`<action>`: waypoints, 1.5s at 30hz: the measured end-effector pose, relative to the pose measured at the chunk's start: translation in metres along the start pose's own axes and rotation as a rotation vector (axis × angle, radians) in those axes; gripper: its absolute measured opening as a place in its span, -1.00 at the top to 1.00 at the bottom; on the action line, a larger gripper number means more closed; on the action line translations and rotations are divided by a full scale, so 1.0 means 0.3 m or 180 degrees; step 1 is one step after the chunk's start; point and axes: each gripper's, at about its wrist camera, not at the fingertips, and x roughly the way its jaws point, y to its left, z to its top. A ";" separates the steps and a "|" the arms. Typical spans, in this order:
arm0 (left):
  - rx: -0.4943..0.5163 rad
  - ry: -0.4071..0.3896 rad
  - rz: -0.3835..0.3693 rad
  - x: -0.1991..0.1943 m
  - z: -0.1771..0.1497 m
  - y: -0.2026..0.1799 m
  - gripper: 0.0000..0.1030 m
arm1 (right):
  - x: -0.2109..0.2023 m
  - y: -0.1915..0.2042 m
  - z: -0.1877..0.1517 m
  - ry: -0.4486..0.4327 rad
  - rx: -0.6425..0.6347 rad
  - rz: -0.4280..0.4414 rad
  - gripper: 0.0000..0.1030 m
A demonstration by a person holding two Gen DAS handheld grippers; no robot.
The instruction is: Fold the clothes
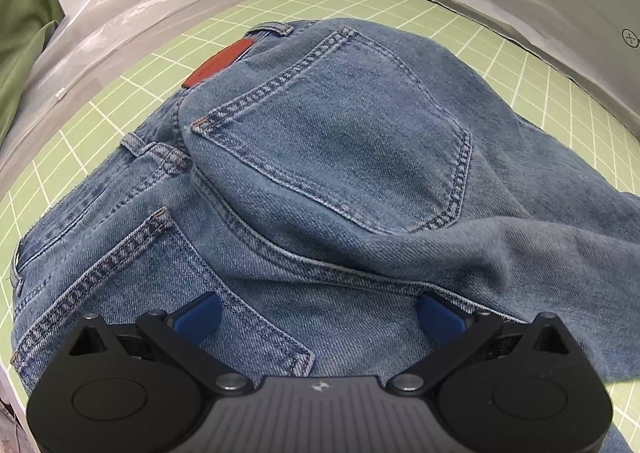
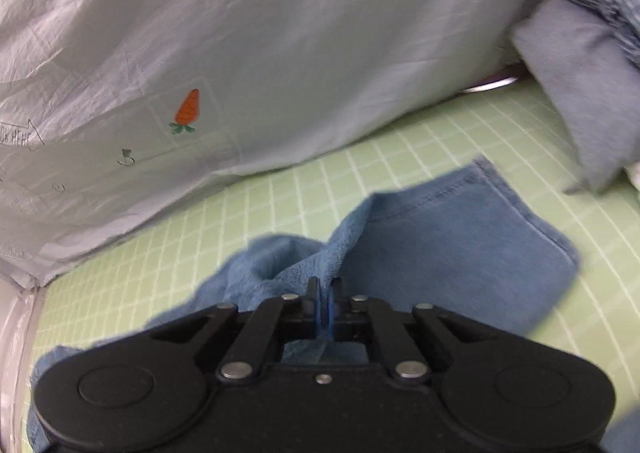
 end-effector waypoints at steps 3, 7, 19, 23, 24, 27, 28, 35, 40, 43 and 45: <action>0.0000 -0.0036 0.0000 -0.003 -0.007 0.000 -1.00 | -0.064 -0.143 -0.163 0.0371 0.0033 -0.0270 0.93; 0.0009 -0.0037 -0.0006 -0.004 -0.005 0.002 -1.00 | -0.117 -0.273 -0.256 0.0562 0.0492 -0.0240 0.80; -0.0028 -0.0023 0.0004 -0.004 0.000 0.004 -1.00 | 0.126 -0.256 0.113 -0.0028 -0.0012 -0.0516 -0.51; -0.0056 -0.0043 0.0015 -0.006 -0.002 0.004 -1.00 | 0.277 -0.292 0.195 0.0127 -0.0083 -0.0572 -0.31; -0.0065 -0.0048 0.0020 -0.006 -0.003 0.003 -1.00 | 0.302 -0.303 0.211 0.0174 -0.0056 -0.0526 0.09; -0.0075 -0.0050 0.0026 -0.007 -0.004 0.003 -1.00 | 0.314 -0.319 0.249 0.0205 -0.0098 -0.0433 0.94; -0.0074 -0.0044 0.0025 -0.007 -0.003 0.003 -1.00 | 0.283 -0.316 0.261 0.0116 -0.0149 -0.0426 0.94; -0.0063 -0.0047 0.0018 -0.007 0.000 0.005 -1.00 | -0.248 -0.393 0.257 -0.1116 0.0194 -0.0813 0.95; -0.0061 -0.0057 0.0017 -0.007 -0.001 0.006 -1.00 | -0.293 -0.621 -0.003 -0.0440 0.0623 -0.1509 0.91; -0.0052 -0.0013 0.0013 -0.005 0.008 0.007 -1.00 | -0.271 -0.697 -0.130 -0.0042 0.0827 -0.1703 0.75; -0.0043 0.0029 0.0007 -0.003 0.016 0.008 -1.00 | -0.281 -0.696 -0.167 -0.0034 0.0887 -0.1770 0.32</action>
